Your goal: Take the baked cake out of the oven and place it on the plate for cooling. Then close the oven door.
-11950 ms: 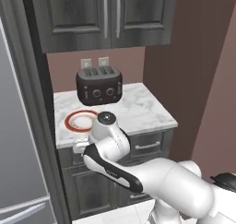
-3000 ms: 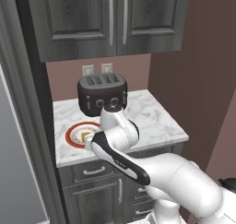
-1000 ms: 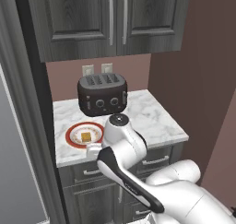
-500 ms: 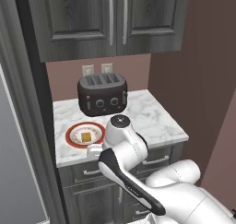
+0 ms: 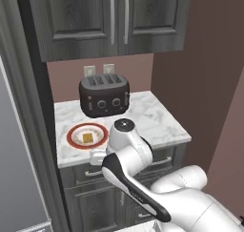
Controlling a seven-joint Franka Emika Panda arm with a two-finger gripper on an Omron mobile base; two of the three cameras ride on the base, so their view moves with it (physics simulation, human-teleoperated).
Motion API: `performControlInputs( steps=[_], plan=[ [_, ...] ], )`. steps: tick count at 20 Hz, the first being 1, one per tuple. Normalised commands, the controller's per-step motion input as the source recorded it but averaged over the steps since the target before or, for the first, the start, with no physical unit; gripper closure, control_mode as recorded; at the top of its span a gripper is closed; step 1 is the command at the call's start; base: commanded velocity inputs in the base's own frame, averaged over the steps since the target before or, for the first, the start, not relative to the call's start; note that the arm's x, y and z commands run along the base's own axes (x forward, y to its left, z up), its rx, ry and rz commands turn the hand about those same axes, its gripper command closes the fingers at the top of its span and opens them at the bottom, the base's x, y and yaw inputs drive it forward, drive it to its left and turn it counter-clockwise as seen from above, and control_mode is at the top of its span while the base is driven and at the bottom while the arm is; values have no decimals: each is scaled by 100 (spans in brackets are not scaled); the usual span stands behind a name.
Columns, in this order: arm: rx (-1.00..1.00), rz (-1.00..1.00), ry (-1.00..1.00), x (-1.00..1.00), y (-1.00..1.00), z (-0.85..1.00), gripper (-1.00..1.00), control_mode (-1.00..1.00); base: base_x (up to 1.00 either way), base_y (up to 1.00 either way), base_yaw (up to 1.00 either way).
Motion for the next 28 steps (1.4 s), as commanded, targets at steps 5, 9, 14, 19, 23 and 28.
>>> performControlInputs(
  steps=[5, 9, 14, 19, 23, 28],
  plan=[
    [0, 0, 0, 0, 0, 0, -100, 100, -69, 0, -7],
    [0, 0, 0, 0, 0, 0, -100, 100, -68, 7, -1],
    [0, 0, 0, 0, 0, 0, -100, 100, -52, 67, 0],
    [0, 0, 0, 0, 0, 0, -100, 100, -44, 84, 0],
    [0, 0, 0, 0, 0, 0, -100, 100, -41, 84, 0],
    [0, 0, 0, 0, 0, 0, -100, 100, -32, 85, 0]
  ],
)
